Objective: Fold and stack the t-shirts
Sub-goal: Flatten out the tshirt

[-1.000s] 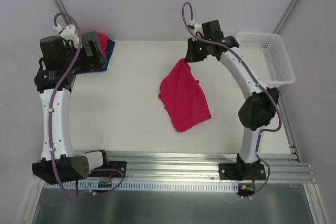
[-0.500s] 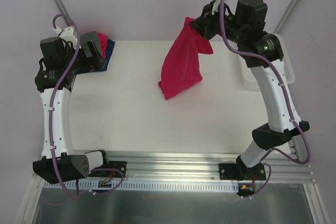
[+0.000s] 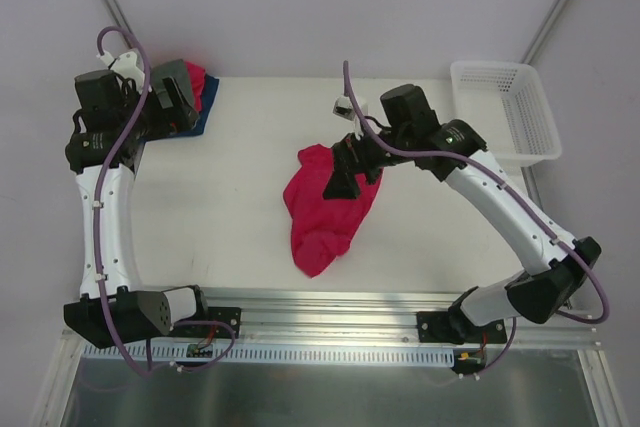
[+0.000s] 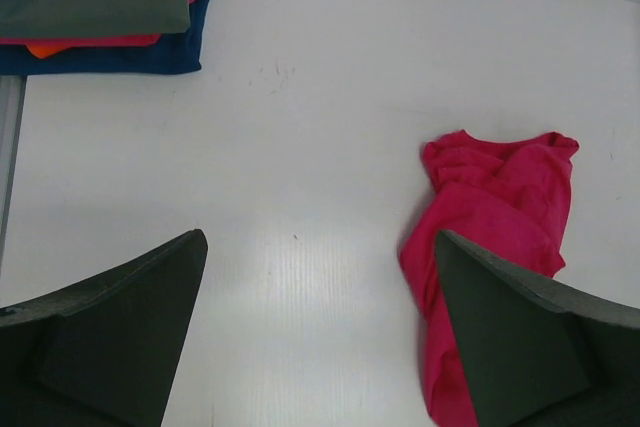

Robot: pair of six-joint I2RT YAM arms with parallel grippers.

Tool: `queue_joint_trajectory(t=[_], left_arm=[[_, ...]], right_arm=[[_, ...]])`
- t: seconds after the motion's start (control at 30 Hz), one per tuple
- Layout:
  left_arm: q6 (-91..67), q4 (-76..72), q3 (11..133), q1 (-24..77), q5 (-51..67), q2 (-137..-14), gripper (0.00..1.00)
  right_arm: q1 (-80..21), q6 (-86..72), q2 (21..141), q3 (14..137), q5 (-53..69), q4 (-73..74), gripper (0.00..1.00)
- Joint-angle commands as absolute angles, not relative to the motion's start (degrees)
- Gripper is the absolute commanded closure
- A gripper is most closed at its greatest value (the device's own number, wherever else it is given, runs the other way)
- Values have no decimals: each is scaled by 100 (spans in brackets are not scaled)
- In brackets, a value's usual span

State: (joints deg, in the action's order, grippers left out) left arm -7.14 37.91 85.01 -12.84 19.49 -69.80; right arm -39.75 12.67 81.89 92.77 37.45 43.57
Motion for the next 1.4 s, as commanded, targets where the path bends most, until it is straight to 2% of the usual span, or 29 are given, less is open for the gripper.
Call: queue_joint_trajectory(t=[0.0,0.2,0.5,0.53,0.7,0.73,0.83,1.03,1.3,1.37], left_arm=[[-861,3595,8675,-1336,2092,-6987,1],[-896,3595,8517,-1327,2127,-6847,1],[-1204,3603,8051,-1327,2636,-6505,1],[-1230,3604,7938,-1327,2715,-6460,1],[-1248,3639,7568,-1362,2847,-6197,1],[-1274,3647,7446,-1406,2891,-6170,1],[-1353,3665,7304,-1503,3058,-6108,1],[-1345,3691,7540,-1758,3103,-6214,1],[-1397,3691,7928,-1933,3120,-6451,1],[-1415,3691,7963,-1986,3138,-6460,1]], right_arm=[[-3780,1565,8076,9194,3167,4482,3],[-2919,1301,8770,8982,2601,4228,3],[-2259,870,10545,10229,2224,4245,1],[-2233,853,10712,10361,2198,4236,6],[-2294,879,11818,11598,2136,4192,14],[-2337,870,11978,11741,2075,4192,19],[-2425,870,12469,12101,1925,4184,24],[-2505,835,12937,11840,1837,4227,34],[-2443,738,13078,11259,1890,4227,43],[-2443,773,13139,11276,1828,4210,49]])
